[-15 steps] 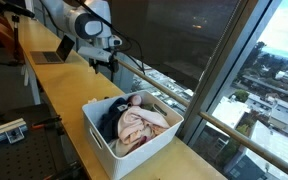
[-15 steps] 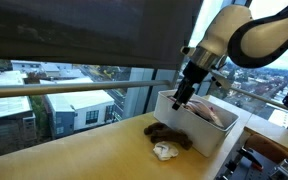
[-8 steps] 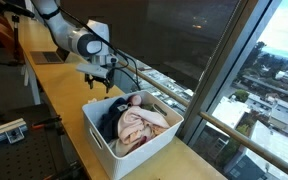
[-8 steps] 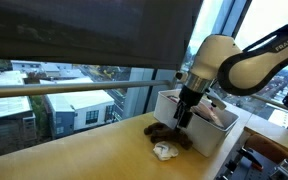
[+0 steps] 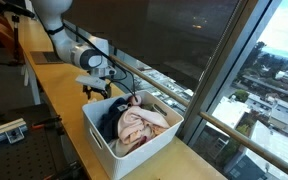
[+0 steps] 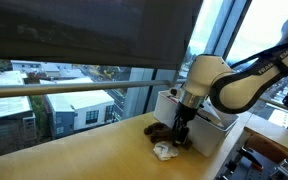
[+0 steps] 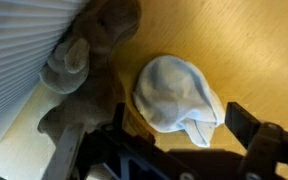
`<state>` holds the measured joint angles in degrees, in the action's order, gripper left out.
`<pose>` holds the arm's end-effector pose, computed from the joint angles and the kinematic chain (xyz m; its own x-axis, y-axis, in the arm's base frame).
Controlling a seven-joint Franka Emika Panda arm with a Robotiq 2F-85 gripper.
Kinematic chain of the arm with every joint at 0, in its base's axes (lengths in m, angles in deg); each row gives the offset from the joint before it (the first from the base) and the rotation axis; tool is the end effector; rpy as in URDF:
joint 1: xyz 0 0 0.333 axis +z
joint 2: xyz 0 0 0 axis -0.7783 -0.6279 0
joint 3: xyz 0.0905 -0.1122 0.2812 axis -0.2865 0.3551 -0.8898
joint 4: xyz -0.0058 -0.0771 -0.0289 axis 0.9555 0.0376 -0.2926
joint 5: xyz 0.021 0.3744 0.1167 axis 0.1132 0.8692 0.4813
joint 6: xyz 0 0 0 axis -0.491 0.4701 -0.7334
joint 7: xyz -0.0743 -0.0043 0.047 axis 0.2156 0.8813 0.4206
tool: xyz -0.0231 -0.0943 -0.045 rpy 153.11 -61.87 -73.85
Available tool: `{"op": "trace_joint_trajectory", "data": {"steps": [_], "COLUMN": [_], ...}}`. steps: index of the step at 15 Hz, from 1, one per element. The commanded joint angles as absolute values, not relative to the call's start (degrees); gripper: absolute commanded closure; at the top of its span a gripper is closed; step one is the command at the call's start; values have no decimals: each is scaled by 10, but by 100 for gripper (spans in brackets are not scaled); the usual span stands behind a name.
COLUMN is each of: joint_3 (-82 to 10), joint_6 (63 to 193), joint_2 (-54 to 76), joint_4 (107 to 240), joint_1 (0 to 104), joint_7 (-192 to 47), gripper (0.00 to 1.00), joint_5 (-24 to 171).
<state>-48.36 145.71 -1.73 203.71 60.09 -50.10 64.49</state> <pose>0.5437 0.1784 0.1706 0.7166 0.6972 0.0200 0.6963 -0.7168 0.0368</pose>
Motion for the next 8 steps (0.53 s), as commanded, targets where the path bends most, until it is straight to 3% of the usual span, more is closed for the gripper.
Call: {"op": "trace_joint_trajectory", "data": {"steps": [1,8], "joint_3": [-474,-481], "joint_6": [1475,1493], "joint_2": [-70,-137], "joint_4": [2004,1981], "joint_1": [613,612], "joint_7": [-518,-518], "gripper": [0,0], "joint_5": [628,638]}}
